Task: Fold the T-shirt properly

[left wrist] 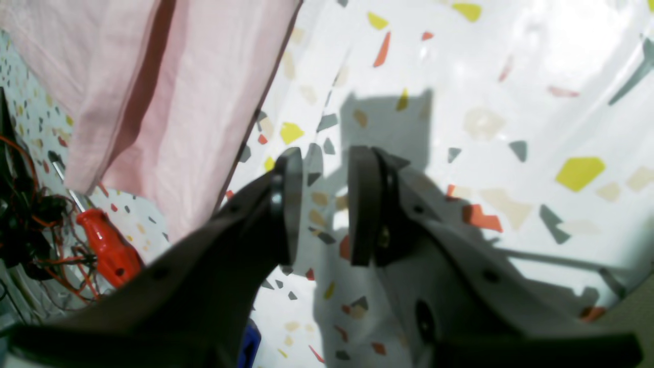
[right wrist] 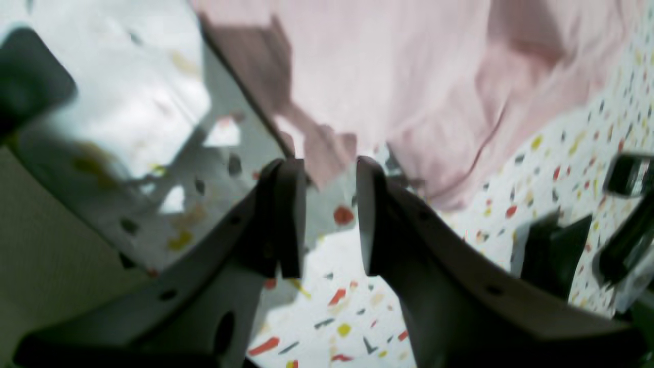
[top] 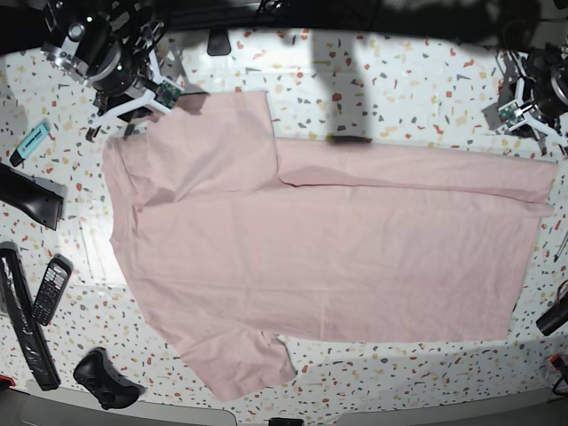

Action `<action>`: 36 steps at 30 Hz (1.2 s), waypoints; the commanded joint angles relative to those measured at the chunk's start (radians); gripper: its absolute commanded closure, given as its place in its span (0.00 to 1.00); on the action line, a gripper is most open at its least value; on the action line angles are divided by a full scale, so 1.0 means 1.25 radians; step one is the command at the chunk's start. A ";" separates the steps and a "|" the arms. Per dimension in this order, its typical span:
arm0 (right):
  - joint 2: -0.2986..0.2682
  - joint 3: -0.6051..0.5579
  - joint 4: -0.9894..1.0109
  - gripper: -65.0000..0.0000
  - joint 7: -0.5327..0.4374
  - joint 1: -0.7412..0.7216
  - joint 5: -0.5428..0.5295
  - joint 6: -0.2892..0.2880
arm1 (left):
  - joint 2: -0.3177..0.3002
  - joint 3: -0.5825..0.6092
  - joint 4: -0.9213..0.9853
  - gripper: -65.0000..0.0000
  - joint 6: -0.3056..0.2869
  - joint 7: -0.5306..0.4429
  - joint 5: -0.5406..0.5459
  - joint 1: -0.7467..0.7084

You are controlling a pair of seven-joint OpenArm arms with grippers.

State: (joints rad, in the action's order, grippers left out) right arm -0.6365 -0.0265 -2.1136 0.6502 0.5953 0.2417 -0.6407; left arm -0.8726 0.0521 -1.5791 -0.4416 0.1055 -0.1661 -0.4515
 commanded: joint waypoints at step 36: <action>-0.022 -0.189 0.181 0.74 -0.005 -0.162 0.100 0.004 | 0.011 -0.010 -0.010 0.77 0.090 -0.001 -0.037 0.004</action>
State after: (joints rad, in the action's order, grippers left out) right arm -0.6510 -0.2691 -1.8847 0.6319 0.3954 0.3611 -0.6395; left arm -0.8398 0.0521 -1.5791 -0.3435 0.1127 -0.2138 -0.4511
